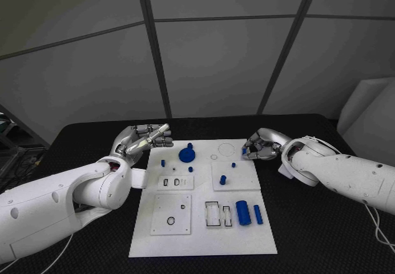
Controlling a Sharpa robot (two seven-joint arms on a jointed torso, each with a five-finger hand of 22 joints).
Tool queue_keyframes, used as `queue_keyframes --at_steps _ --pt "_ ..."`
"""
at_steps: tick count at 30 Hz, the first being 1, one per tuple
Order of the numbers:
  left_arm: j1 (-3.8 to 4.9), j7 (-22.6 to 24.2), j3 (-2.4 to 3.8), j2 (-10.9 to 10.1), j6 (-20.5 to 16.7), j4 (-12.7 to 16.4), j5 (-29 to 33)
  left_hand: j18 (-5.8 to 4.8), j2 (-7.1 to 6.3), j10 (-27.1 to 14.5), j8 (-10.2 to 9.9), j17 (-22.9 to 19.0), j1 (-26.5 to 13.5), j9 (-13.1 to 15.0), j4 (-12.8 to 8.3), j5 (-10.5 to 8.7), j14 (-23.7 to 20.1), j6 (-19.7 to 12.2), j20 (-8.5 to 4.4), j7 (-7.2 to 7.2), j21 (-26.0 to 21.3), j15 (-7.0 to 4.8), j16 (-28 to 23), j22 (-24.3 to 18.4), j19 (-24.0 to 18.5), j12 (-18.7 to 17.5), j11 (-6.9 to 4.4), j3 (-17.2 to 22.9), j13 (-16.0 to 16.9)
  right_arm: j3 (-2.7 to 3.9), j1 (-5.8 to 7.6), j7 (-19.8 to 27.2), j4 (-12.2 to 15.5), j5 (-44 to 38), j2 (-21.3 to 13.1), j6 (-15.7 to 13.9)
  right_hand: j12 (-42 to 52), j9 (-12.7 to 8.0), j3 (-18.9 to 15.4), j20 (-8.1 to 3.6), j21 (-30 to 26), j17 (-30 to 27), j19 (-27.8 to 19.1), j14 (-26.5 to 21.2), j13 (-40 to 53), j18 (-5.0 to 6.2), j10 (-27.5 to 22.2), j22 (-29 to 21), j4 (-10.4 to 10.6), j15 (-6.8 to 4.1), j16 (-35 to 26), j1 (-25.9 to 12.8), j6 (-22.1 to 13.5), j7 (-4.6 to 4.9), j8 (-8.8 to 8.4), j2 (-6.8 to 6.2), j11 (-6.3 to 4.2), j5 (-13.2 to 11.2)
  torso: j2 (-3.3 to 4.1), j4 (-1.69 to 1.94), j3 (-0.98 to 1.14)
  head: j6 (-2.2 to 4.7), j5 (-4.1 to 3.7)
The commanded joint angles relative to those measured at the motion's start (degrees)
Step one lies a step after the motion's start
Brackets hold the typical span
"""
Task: Assemble the parts on the task board
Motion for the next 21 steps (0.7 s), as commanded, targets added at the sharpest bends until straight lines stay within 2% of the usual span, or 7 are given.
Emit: queue_keyframes --at_steps 1,3,7,10,13,17,21 --pt "0.06 0.28 0.05 0.02 0.64 0.06 -0.12 -0.73 0.52 -0.08 -0.18 0.08 0.13 -0.03 -0.31 -0.29 -0.06 0.05 0.19 0.31 0.26 0.21 -0.39 0.1 -0.39 -0.29 0.29 0.01 0.03 0.03 0.09 -0.89 0.59 1.11 -0.22 -2.37 0.3 0.62 0.98 -0.65 0.29 8.12 -0.13 4.55 2.87 -0.28 0.04 3.36 -0.48 -0.59 0.37 0.93 1.4 -0.95 0.7 1.88 -0.5 -1.54 -0.04 0.04 -0.02 -0.01 -0.06" --pt "0.06 0.28 0.05 -0.03 0.64 0.06 -0.12 -0.73 0.52 -0.08 -0.18 0.08 0.13 -0.03 -0.31 -0.29 -0.06 0.05 0.19 0.31 0.26 0.21 -0.39 0.1 -0.39 -0.29 0.29 0.01 0.03 0.04 0.09 -1.25 1.17 1.05 -0.45 -2.99 0.19 0.65 1.6 -0.84 0.3 8.26 -0.1 4.58 2.82 -0.29 0.02 3.41 -0.85 -0.71 0.41 1.38 1.35 -1.0 0.7 2.21 -0.58 -2.75 -0.05 -0.01 0.0 -0.03 -0.01" --pt "0.05 0.26 0.05 -0.13 0.63 0.05 -0.12 -0.72 0.63 -0.04 -0.24 0.16 0.2 -0.02 -0.44 -0.28 -0.05 0.09 0.2 0.31 0.34 0.2 -0.45 0.13 -0.45 -0.34 0.29 0.05 0.04 0.19 0.14 -2.31 3.72 0.99 -1.3 -4.3 0.07 0.61 2.11 -0.92 0.3 8.44 -0.08 4.62 2.77 -0.31 -0.02 3.45 -1.2 -0.71 0.48 1.65 1.03 -0.88 0.54 2.26 -0.54 -2.94 -0.11 -0.06 -0.08 0.04 0.02" --pt "0.05 0.24 0.05 -0.15 0.64 0.05 -0.12 -0.72 0.63 -0.04 -0.24 0.16 0.2 -0.02 -0.44 -0.28 -0.05 0.09 0.2 0.31 0.34 0.2 -0.45 0.13 -0.45 -0.34 0.29 0.05 0.04 1.03 0.19 -3.5 6.41 0.68 -1.66 -4.83 -0.05 0.54 2.39 -0.92 0.28 8.52 -0.1 4.64 2.7 -0.31 -0.08 3.43 -1.34 -0.64 0.51 1.64 0.62 -0.69 0.31 2.22 -0.4 -3.18 -0.16 0.07 -0.2 0.15 -0.04" --pt "0.05 0.22 0.05 -0.15 0.65 0.03 -0.12 -0.72 0.63 -0.04 -0.24 0.16 0.2 -0.02 -0.44 -0.28 -0.05 0.09 0.2 0.31 0.34 0.2 -0.45 0.13 -0.45 -0.34 0.29 0.05 0.04 1.54 0.4 -4.96 9.15 -0.03 -1.5 -5.22 -0.12 0.49 2.54 -0.89 0.26 8.57 -0.13 4.65 2.66 -0.31 -0.12 3.4 -1.39 -0.56 0.52 1.54 0.36 -0.55 0.14 2.14 -0.29 -3.43 -0.11 0.12 -0.14 0.31 -0.01" --pt "0.05 0.21 0.05 -0.14 0.68 -0.06 -0.12 -0.72 0.63 -0.04 -0.24 0.16 0.2 -0.02 -0.44 -0.28 -0.05 0.09 0.2 0.31 0.34 0.2 -0.45 0.13 -0.45 -0.34 0.29 0.05 0.04 1.88 0.65 -7.28 12.15 -1.58 0.19 -5.8 -0.16 0.46 2.63 -0.86 0.26 8.59 -0.12 4.65 2.64 -0.31 -0.15 3.41 -1.39 -0.51 0.53 1.44 0.19 -0.46 0.03 2.08 -0.21 -3.55 -0.12 0.16 -0.16 0.23 0.38" --pt "0.05 0.24 0.05 0.03 0.76 -0.25 -0.12 -0.72 0.64 -0.04 -0.25 0.17 0.19 -0.02 -0.45 -0.28 -0.05 0.1 0.2 0.31 0.35 0.2 -0.46 0.14 -0.46 -0.35 0.29 0.04 0.04 1.97 0.72 -8.74 13.07 -3.93 3.36 -6.34 -0.28 0.43 2.9 -0.72 0.21 8.54 -0.18 4.64 2.58 -0.3 -0.22 3.36 -1.28 -0.35 0.49 1.01 0.0 -0.31 -0.14 2.04 -0.05 -4.65 -0.06 0.25 -0.15 0.24 0.99"
